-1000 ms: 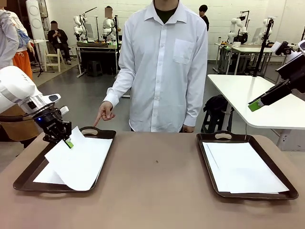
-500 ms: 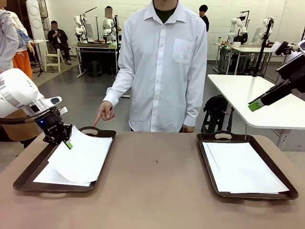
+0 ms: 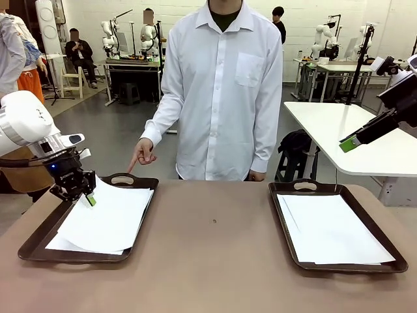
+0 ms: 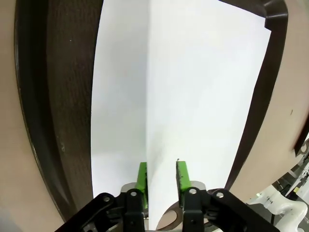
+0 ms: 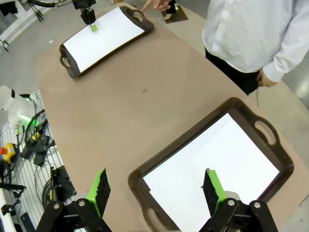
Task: Sort the A4 documents.
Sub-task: Place the A4 Paper in the designated Handle tray.
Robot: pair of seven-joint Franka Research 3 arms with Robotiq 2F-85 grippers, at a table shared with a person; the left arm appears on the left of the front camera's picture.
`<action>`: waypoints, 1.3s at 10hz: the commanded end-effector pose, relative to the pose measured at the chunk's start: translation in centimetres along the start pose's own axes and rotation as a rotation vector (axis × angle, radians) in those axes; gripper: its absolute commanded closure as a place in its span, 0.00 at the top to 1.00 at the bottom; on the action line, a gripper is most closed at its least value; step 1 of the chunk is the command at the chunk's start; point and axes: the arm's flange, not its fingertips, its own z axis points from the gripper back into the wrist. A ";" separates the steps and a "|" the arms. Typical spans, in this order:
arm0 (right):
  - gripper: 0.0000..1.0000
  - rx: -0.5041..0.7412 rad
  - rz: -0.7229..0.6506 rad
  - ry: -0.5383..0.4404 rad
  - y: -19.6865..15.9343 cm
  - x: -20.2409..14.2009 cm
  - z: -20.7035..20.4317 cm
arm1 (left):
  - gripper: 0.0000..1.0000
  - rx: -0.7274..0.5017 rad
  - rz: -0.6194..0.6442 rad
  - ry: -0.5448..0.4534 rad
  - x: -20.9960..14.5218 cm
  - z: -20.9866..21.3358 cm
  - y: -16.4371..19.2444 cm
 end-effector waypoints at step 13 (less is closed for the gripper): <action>1.00 0.023 0.003 -0.023 -0.1 0.0 -0.1 | 0.93 0.039 0.050 -0.031 -0.4 2.4 0.7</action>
